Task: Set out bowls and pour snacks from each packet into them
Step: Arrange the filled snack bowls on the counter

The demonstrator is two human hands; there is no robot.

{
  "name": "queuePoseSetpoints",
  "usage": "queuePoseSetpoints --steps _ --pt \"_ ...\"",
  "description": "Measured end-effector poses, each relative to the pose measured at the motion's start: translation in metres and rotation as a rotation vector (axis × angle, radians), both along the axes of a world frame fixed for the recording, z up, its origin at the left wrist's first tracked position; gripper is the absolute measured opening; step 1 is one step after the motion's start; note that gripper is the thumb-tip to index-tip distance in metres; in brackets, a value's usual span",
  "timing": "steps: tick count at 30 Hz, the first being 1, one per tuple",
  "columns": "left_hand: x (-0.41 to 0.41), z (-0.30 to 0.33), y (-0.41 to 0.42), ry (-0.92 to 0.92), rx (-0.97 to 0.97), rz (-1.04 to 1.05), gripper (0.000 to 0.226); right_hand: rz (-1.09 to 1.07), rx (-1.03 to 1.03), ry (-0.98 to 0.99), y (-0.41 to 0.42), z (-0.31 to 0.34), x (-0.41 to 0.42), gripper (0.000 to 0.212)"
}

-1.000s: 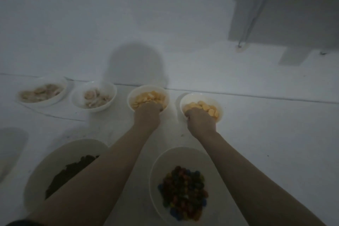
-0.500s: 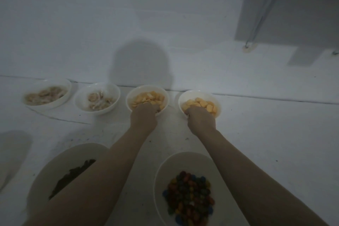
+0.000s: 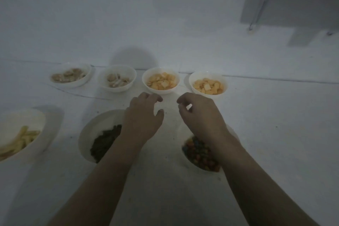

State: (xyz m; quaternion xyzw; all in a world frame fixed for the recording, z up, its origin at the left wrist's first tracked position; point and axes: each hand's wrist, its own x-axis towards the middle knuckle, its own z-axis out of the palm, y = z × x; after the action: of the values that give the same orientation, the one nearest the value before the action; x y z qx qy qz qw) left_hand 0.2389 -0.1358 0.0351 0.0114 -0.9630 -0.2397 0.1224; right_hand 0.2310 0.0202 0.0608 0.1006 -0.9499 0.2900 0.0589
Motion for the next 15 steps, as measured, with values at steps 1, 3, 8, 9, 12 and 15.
queuePoseSetpoints --steps 1,3,8,9,12,15 --pt "0.014 0.002 -0.005 -0.067 -0.026 0.004 0.036 -0.005 0.006 -0.033 -0.002 0.000 0.014 0.018" --pt "0.037 0.002 -0.015 -0.197 -0.033 -0.009 0.036 -0.031 0.092 -0.169 -0.005 -0.002 0.039 0.019" --pt "0.063 -0.005 -0.033 -0.531 -0.149 -0.060 0.035 -0.032 0.490 -0.488 -0.021 -0.012 0.073 0.029" --pt "0.065 -0.006 -0.036 -0.580 -0.180 -0.077 0.032 -0.052 0.533 -0.462 -0.025 -0.014 0.076 0.024" --pt "0.066 -0.012 -0.041 -0.584 -0.256 -0.137 0.034 -0.115 0.533 -0.405 -0.031 -0.020 0.079 0.026" --pt "0.059 -0.017 -0.044 -0.449 -0.292 -0.156 0.043 -0.136 0.534 -0.333 -0.031 -0.029 0.074 0.036"
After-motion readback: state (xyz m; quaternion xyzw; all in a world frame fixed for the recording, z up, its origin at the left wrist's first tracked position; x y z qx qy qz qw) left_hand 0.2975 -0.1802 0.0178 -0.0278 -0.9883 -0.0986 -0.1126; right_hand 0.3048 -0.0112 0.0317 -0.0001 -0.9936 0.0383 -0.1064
